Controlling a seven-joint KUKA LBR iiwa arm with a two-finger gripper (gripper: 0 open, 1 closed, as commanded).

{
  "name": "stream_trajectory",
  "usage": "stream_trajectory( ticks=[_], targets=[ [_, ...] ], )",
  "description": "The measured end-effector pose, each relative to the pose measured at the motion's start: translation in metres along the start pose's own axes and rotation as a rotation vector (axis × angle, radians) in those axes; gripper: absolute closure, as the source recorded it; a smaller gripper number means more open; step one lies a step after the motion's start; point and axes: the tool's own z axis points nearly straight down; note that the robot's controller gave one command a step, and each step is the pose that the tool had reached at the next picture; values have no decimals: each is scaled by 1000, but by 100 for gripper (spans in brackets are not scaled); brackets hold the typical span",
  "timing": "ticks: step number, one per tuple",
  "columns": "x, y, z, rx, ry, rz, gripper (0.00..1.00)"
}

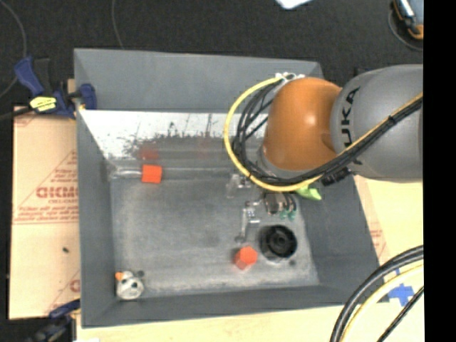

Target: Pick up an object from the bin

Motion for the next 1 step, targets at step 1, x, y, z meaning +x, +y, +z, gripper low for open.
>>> stream_trajectory(
  ticks=[1],
  targets=[
    [-2,0,-5,0,-8,1,0]
  ],
)
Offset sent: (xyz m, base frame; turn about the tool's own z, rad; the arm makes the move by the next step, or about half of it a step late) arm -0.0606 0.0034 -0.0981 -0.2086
